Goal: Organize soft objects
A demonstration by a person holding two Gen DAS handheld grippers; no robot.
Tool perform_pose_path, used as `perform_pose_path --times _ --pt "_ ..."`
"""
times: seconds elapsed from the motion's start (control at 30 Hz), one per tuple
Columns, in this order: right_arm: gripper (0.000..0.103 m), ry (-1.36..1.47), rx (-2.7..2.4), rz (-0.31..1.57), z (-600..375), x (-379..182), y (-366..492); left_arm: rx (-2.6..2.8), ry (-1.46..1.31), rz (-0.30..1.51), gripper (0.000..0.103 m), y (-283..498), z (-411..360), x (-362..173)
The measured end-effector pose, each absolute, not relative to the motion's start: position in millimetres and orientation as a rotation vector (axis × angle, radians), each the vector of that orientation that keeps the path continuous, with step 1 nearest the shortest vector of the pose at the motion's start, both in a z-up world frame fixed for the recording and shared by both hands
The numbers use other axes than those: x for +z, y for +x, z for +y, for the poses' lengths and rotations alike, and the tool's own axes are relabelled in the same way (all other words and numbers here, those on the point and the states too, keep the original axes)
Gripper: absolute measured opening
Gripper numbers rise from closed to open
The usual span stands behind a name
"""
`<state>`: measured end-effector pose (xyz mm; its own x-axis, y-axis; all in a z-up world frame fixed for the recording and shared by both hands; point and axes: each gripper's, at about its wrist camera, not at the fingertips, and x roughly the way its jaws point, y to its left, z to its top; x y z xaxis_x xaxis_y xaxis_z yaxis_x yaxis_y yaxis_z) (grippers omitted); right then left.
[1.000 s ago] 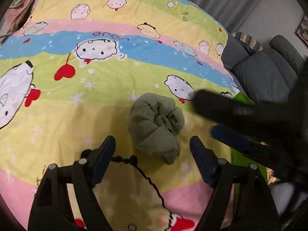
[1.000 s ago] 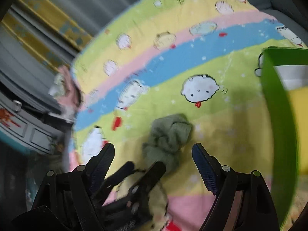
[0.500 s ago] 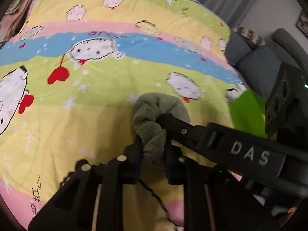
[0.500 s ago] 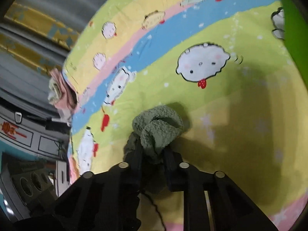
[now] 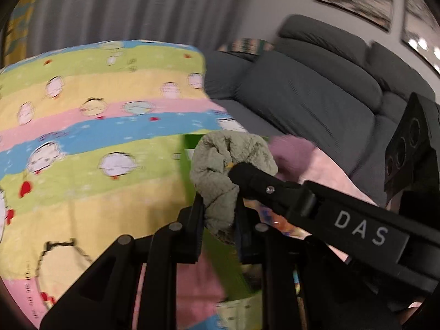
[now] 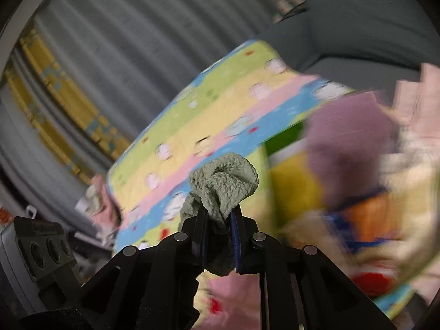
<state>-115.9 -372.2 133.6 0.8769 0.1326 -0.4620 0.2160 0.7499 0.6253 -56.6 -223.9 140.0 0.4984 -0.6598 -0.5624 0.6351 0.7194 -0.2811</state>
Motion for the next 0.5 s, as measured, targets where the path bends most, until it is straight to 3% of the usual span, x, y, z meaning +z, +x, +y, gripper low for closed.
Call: perform_pose_path --times 0.23,0.33,0.37,0.4,0.43,0.47,0.5 --pt "0.016 0.770 -0.233 0.628 -428.0 108.3 -132.8 -0.868 -0.005 0.774 0.020 -75.0 -279.1 117.4" --pt "0.018 0.775 -0.257 0.675 -439.5 100.2 -132.3 -0.856 0.024 0.799 0.026 -76.6 -294.2 106.3" --pt "0.026 0.773 -0.271 0.686 -440.8 97.5 -132.9 -0.850 0.030 0.808 0.030 -76.6 -297.7 105.1" --pt "0.041 0.766 -0.298 0.699 -443.7 96.4 -133.3 -0.846 0.029 0.814 0.032 -74.8 -299.4 104.3" --pt "0.051 0.760 -0.333 0.702 -447.5 95.9 -135.9 -0.842 0.027 0.818 0.045 -74.0 -300.9 104.5" --pt "0.070 0.761 -0.353 0.691 -450.3 95.4 -141.0 -0.838 0.023 0.820 0.061 -73.2 -300.6 104.3" --pt "0.082 0.772 -0.359 0.674 -453.1 95.8 -143.8 -0.836 0.017 0.820 0.068 -72.3 -300.1 105.2"
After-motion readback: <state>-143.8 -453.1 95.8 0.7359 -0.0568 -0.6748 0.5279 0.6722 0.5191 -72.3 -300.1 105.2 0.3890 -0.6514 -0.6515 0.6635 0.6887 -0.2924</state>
